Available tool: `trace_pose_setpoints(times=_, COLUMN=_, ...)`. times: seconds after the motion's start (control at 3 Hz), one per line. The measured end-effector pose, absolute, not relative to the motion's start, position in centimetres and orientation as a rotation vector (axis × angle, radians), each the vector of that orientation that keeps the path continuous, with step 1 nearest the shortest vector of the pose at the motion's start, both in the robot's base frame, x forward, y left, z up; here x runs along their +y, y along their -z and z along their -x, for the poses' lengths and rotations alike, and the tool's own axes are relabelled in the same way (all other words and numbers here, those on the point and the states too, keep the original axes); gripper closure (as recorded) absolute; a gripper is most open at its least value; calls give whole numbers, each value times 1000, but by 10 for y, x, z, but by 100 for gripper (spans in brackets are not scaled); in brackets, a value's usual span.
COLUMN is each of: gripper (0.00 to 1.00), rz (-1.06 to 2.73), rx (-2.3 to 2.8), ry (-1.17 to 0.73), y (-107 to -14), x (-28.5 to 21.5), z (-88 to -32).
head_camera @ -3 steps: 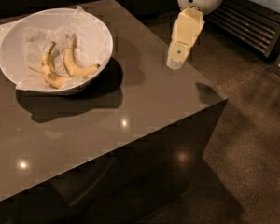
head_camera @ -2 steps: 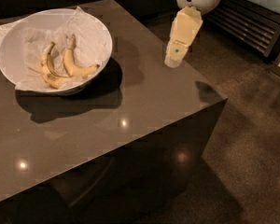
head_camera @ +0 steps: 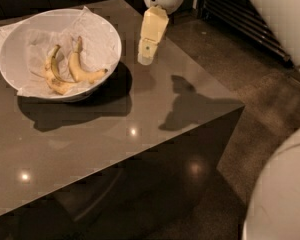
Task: Pick banana from white bowl
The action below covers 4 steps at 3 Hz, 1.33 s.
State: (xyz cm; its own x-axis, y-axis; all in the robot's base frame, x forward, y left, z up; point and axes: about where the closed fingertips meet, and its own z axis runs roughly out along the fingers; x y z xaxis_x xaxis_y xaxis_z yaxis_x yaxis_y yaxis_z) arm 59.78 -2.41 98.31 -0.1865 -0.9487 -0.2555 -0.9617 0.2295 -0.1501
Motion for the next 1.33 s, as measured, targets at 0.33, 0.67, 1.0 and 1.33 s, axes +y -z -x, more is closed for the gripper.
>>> trace_pose_setpoints(times=0.33, gripper=0, rz=1770, rx=2185, ry=-62, y=-985, x=-16, z=-604)
trace_pose_setpoints(times=0.67, gripper=0, rz=1745, rx=2169, ry=-83, y=-984, x=-5, z=-612)
trace_pose_setpoints(times=1.0, gripper=0, rz=1810, rx=2120, ry=-106, y=-984, x=27, z=-625)
trace_pose_setpoints(times=1.33, gripper=0, rz=1886, rx=2064, ry=-123, y=-982, x=67, z=-644)
